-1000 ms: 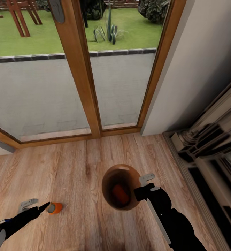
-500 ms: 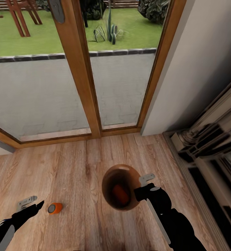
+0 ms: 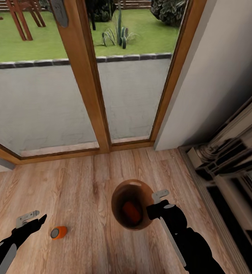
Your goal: Put the three can of soda from the living room inside the tash can in the kitchen.
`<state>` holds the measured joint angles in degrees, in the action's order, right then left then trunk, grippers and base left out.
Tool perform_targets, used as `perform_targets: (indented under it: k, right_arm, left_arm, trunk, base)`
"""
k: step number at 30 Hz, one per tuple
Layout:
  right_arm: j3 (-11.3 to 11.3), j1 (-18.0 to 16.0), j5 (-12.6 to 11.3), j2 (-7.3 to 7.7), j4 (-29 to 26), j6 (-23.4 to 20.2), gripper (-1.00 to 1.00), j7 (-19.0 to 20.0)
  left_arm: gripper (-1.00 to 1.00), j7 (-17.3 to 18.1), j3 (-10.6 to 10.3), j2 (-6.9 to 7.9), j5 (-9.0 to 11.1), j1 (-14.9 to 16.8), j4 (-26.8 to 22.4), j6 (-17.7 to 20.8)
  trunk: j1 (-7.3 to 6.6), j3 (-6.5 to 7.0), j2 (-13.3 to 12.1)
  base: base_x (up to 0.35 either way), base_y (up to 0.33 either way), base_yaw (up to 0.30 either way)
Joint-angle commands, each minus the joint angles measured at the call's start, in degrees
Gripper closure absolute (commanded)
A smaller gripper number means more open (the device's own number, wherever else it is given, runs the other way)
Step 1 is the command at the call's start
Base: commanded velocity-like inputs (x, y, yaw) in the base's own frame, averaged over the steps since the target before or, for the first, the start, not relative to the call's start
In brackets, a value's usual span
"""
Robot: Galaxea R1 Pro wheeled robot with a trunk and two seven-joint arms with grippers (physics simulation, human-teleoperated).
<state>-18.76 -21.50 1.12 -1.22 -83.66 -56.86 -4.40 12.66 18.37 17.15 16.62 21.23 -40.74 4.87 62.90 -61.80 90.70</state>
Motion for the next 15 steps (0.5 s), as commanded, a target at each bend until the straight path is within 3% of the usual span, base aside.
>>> perform_targets:
  k: [1,15]
  right_arm:
    - [-0.04,0.00,-1.20,-0.01,-0.01,0.08,1.00,0.01]
    - [-0.04,0.05,-1.20,-0.01,0.06,0.08,1.00,0.01]
  left_arm:
    - [-1.00,0.00,0.00,0.00,0.00,0.01,0.00,-0.05]
    - [-1.00,0.00,0.00,0.00,0.00,-0.01,-0.10,-0.28]
  trunk:
    - [0.00,0.00,0.00]
    - [0.00,0.00,0.00]
  base:
    - [0.123,0.000,0.000]
    - [0.084,0.000,0.000]
